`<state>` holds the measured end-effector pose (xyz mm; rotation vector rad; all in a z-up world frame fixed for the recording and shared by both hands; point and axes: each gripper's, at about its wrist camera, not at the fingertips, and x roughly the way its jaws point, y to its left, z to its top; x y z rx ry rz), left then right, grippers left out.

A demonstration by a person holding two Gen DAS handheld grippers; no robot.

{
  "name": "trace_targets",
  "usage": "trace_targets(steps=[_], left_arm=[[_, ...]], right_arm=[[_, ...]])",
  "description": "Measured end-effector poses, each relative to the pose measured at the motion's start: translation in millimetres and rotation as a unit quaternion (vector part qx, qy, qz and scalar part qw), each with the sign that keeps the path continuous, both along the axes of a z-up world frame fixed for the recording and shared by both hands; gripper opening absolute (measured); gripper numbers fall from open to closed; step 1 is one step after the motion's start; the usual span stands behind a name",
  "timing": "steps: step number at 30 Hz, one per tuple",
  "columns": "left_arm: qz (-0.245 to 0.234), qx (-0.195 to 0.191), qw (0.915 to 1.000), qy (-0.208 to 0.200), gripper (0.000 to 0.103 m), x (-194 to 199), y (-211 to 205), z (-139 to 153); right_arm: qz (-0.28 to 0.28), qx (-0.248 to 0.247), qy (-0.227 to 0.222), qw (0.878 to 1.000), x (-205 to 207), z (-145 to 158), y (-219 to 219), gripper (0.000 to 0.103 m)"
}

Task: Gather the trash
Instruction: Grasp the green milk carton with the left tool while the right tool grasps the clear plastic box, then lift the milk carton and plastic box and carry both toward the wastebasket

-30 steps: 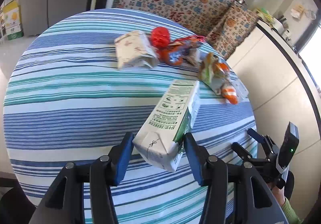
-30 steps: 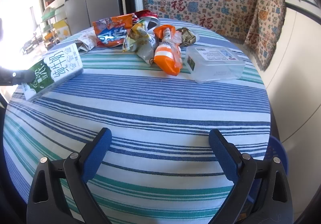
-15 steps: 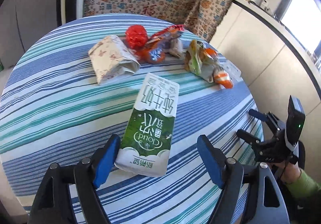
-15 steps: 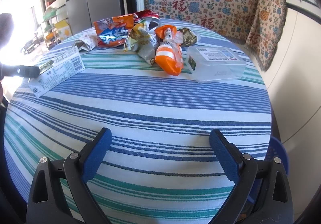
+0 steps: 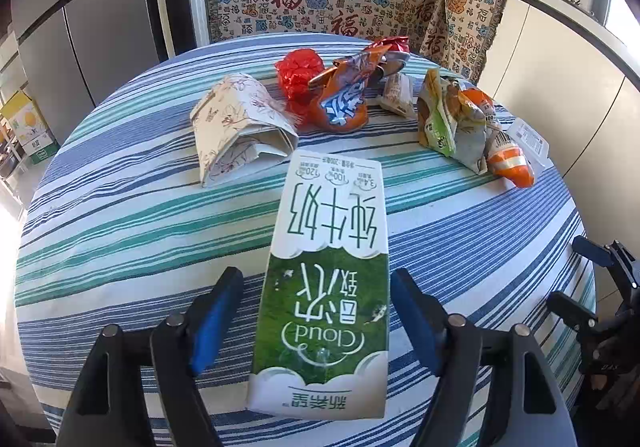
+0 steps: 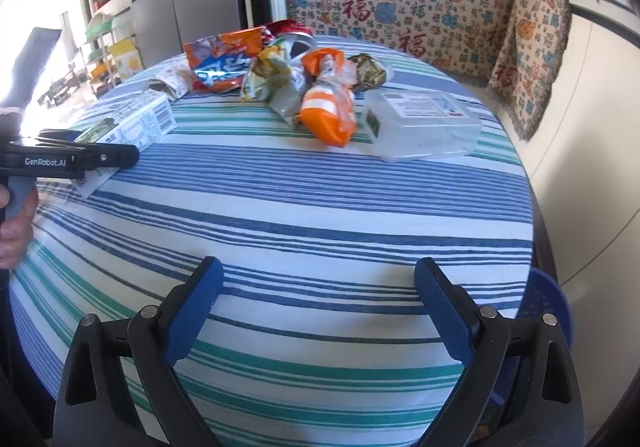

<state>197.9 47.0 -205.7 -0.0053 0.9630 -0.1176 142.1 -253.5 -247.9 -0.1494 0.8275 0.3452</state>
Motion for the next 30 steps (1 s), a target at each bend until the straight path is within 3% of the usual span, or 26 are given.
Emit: trace_targets(steps=[3,7,13,16,19,21,22,25,30], left_arm=[[0.006,0.010,0.9999,-0.012,0.063,-3,5,-1],[0.006,0.030,0.9992,-0.025,0.063,-8,-1,-5],[0.011,0.015,0.9995,-0.026,0.063,-8,1,-5],[0.012,0.010,0.9995,-0.027,0.063,-7,4,-6],[0.011,0.010,0.9995,-0.027,0.063,-6,4,-6],[0.010,0.012,0.9995,-0.027,0.063,-5,5,-6],[0.010,0.012,0.9995,-0.027,0.063,-5,5,-6],[0.008,0.016,0.9995,-0.026,0.063,-4,3,-5],[0.007,0.024,0.9994,-0.025,0.063,-4,-2,-4]], right_arm=[[-0.037,0.024,0.016,0.999,19,3,-21,0.094],[-0.097,0.081,0.042,0.991,56,16,-47,0.093],[-0.209,0.176,0.108,0.956,140,24,-59,0.092],[-0.241,0.172,0.138,0.945,171,20,-47,0.093],[-0.235,0.103,0.159,0.953,186,10,-22,0.092],[-0.224,0.063,0.137,0.963,180,10,-12,0.088],[-0.215,0.055,0.131,0.966,175,9,-11,0.087],[-0.191,0.024,0.106,0.976,149,10,-14,0.068],[-0.084,0.006,0.075,0.994,95,10,-17,0.067]])
